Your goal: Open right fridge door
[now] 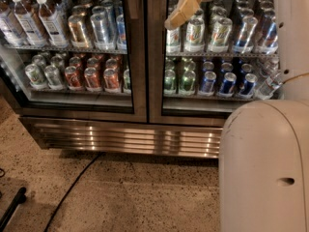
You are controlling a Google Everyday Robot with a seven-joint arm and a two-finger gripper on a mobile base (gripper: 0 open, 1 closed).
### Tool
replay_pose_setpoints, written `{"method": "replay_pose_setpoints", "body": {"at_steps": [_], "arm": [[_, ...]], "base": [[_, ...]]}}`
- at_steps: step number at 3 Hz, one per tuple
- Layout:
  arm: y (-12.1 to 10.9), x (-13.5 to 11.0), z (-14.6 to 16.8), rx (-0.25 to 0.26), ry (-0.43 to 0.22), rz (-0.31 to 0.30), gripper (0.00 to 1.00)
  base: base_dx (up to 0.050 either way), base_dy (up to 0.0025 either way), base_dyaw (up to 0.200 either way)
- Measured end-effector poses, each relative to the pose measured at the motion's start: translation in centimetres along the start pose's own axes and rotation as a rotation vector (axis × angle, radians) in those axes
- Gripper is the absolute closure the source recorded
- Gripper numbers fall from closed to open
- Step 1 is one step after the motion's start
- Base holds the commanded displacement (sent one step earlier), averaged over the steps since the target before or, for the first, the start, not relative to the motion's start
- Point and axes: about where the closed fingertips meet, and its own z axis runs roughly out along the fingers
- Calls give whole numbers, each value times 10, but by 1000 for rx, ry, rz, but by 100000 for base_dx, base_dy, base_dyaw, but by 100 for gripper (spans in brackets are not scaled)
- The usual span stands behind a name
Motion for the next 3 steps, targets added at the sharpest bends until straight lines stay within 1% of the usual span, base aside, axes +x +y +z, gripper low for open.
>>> {"method": "replay_pose_setpoints", "body": {"at_steps": [1, 2, 3], "arm": [[3, -1, 0, 0, 0, 0, 0], [5, 6, 9, -16, 36, 0, 0], [5, 6, 9, -16, 36, 0, 0]], "base": [[0, 0, 0], [0, 0, 0], [0, 0, 0]]}}
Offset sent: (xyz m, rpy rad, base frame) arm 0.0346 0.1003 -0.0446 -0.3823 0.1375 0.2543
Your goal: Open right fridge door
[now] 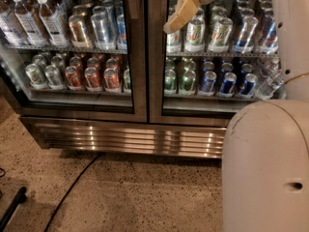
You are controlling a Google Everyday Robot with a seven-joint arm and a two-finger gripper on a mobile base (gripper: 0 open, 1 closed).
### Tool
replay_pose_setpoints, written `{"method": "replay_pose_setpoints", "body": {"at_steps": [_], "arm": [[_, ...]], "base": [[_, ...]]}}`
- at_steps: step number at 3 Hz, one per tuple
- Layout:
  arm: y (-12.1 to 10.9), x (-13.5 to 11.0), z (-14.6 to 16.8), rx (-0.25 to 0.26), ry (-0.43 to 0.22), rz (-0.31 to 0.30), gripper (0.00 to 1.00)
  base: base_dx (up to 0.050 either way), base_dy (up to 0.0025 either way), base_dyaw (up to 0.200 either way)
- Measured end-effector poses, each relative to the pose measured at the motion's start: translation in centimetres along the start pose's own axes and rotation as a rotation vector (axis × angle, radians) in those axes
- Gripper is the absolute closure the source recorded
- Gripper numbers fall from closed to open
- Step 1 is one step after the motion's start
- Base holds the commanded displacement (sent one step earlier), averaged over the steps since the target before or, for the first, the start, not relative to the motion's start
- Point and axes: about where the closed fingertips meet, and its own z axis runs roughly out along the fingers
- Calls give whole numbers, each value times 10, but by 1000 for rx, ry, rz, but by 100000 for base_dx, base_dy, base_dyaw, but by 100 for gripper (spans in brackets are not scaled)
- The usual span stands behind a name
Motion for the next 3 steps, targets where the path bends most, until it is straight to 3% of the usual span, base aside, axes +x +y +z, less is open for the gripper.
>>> {"method": "replay_pose_setpoints", "body": {"at_steps": [3], "arm": [[10, 4, 10, -25, 30, -19, 0]], "base": [[0, 0, 0]]}}
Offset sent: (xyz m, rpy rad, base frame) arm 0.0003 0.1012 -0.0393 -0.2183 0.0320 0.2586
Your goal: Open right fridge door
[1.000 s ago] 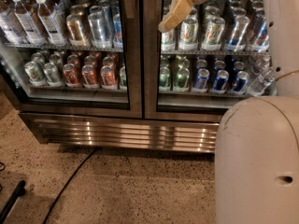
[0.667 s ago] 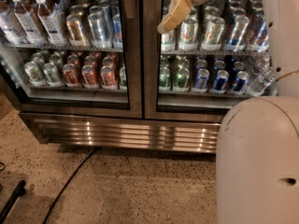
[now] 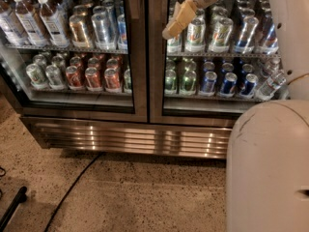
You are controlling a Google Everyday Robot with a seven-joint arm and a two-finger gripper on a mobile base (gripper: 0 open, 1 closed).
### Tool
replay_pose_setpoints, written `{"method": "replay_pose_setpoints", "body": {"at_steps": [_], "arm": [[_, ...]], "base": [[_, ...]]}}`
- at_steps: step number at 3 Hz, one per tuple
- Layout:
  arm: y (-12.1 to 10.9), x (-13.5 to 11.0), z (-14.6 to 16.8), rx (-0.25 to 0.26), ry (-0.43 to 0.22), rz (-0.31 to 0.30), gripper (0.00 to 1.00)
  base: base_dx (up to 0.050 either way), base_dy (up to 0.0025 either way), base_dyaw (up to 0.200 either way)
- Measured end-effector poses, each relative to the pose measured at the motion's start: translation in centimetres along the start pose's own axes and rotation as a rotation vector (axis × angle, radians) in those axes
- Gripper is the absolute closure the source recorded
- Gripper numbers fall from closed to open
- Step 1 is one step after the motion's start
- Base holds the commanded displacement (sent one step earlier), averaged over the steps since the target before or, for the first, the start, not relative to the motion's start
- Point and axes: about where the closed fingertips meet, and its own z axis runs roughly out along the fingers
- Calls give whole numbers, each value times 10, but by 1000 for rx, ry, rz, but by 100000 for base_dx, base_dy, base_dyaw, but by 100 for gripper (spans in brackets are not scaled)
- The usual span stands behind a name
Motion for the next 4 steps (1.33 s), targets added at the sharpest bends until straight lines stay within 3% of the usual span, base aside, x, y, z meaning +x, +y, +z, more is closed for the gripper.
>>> {"method": "replay_pose_setpoints", "body": {"at_steps": [1, 2, 4], "arm": [[11, -1, 32, -82, 55, -52, 0], [11, -1, 32, -82, 54, -52, 0], [14, -16, 30, -110, -264, -110, 0]], "base": [[0, 0, 0], [0, 0, 0], [0, 0, 0]]}}
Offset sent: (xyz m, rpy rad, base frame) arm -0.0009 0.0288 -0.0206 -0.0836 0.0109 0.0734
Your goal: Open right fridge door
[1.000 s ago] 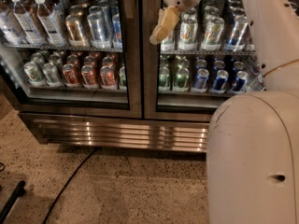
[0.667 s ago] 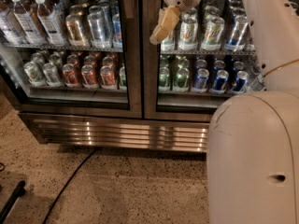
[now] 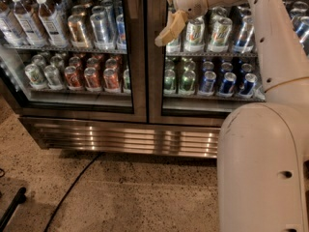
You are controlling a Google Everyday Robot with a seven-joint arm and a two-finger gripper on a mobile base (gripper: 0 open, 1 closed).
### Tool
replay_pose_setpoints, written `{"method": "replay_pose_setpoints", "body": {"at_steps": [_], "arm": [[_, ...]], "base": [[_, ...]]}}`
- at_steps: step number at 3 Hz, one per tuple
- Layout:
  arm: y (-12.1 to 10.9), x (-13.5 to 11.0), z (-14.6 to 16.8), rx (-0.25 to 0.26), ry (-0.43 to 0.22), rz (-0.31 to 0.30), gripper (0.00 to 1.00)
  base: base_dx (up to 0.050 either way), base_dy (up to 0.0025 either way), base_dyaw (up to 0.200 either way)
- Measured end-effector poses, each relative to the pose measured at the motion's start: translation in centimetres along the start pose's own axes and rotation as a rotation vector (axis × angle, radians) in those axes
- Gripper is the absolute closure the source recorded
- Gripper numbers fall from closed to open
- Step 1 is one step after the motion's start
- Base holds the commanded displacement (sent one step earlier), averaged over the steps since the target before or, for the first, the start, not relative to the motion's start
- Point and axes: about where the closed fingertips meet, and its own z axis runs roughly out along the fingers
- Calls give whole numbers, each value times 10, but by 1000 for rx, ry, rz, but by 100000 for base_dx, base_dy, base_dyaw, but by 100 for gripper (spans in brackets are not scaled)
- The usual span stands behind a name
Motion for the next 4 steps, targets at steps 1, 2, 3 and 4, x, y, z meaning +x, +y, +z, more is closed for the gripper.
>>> {"method": "replay_pose_setpoints", "body": {"at_steps": [1, 2, 3, 4], "arm": [[0, 0, 0, 0, 0, 0, 0], [0, 0, 0, 0, 0, 0, 19], [-4, 4, -4, 0, 0, 0, 42], [-10, 7, -8, 0, 0, 0, 66]], "base": [[0, 0, 0], [0, 0, 0], [0, 0, 0], [0, 0, 0]]}}
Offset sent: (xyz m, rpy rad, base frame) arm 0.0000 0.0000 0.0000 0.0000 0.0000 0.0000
